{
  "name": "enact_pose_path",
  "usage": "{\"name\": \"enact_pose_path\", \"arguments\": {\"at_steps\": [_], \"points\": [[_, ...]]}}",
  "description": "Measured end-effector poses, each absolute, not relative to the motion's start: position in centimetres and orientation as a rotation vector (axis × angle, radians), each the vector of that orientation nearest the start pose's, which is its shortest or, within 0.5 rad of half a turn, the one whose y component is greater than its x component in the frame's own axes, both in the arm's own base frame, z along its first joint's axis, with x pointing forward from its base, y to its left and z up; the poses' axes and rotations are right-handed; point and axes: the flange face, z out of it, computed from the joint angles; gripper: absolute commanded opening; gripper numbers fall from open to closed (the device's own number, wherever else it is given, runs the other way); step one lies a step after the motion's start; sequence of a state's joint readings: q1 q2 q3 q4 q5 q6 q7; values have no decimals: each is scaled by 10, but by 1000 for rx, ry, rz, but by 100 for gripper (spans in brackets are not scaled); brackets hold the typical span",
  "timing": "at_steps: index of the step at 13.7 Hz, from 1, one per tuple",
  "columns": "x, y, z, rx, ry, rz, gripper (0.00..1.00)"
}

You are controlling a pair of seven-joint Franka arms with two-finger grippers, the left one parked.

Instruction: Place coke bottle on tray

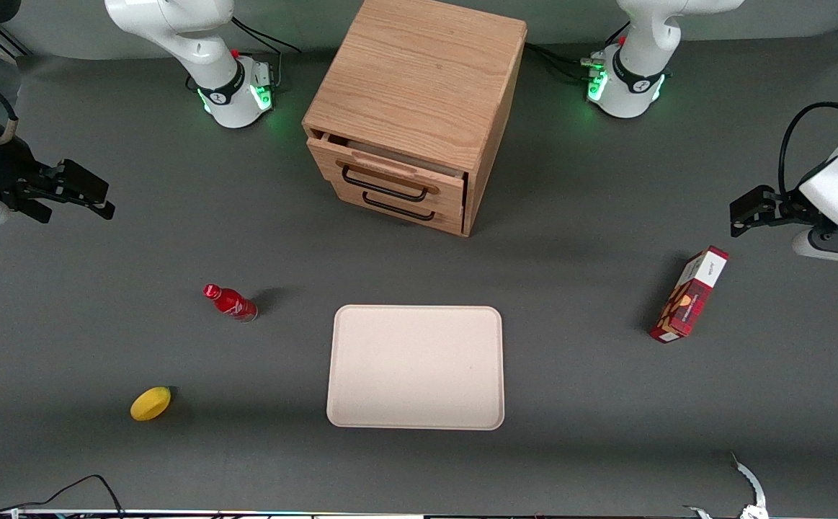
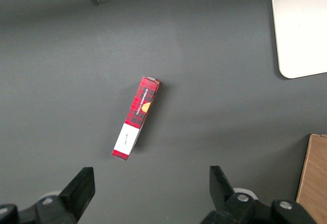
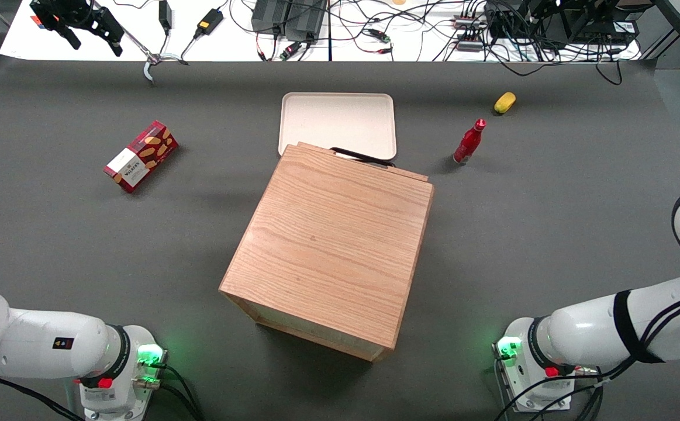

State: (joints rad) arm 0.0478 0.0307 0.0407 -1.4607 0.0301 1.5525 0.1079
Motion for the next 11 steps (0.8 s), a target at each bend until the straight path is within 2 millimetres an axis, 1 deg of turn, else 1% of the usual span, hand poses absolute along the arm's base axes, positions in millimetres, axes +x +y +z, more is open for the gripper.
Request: {"name": "enact_pose_path", "arguments": {"at_steps": [5,11], "points": [[563,32,657,-3100,133,-88,100],[567,36,658,-3098,130,-93,100]]}}
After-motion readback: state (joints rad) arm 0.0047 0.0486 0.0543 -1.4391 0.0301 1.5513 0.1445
